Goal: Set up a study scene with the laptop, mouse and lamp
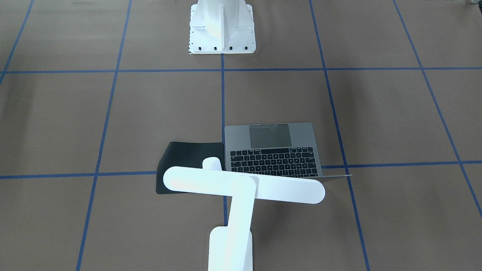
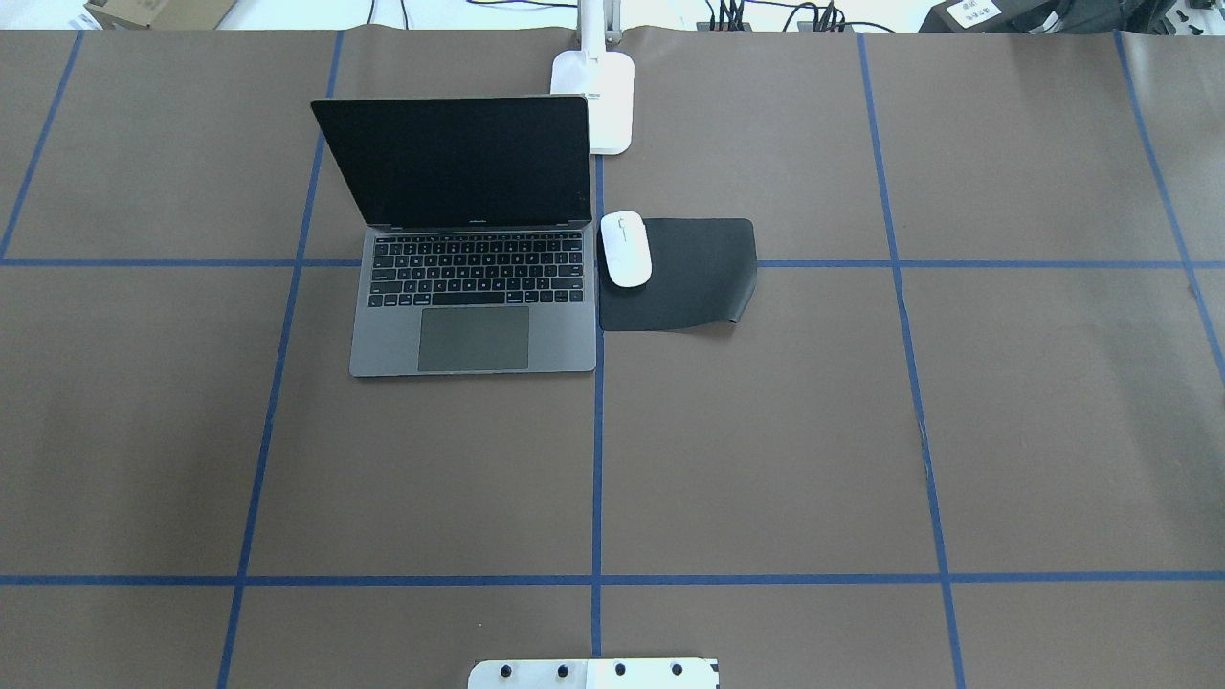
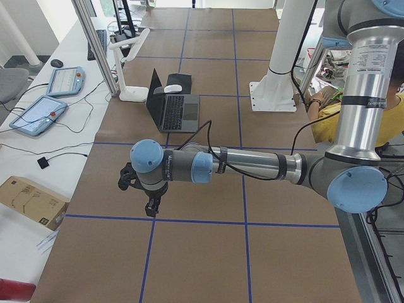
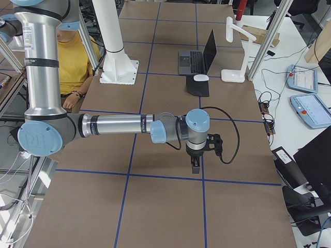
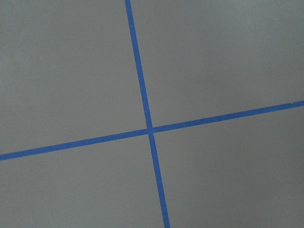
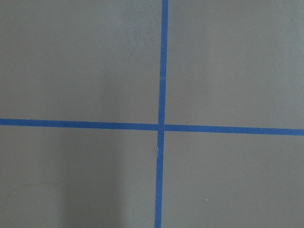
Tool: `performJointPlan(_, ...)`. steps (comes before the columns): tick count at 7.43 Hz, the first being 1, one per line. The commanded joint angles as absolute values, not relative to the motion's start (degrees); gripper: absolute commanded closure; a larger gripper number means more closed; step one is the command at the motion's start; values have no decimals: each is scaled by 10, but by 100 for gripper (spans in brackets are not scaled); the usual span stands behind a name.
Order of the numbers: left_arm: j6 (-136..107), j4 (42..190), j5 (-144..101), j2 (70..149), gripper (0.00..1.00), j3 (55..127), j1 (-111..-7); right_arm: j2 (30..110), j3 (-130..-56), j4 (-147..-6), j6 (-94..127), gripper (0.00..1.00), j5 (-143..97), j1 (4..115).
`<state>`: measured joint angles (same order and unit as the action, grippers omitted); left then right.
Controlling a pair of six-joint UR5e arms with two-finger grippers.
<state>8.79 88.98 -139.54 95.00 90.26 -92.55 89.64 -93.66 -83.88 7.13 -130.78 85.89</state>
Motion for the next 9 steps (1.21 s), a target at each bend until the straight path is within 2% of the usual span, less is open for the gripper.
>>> performJointPlan(1, 88, 890, -1396, 950, 0, 903, -925, 896, -937, -836, 74, 0, -1308, 846)
performJointPlan(9, 88, 890, -1396, 951, 0, 903, -925, 892, -941, -815, 74, 0, -1308, 824)
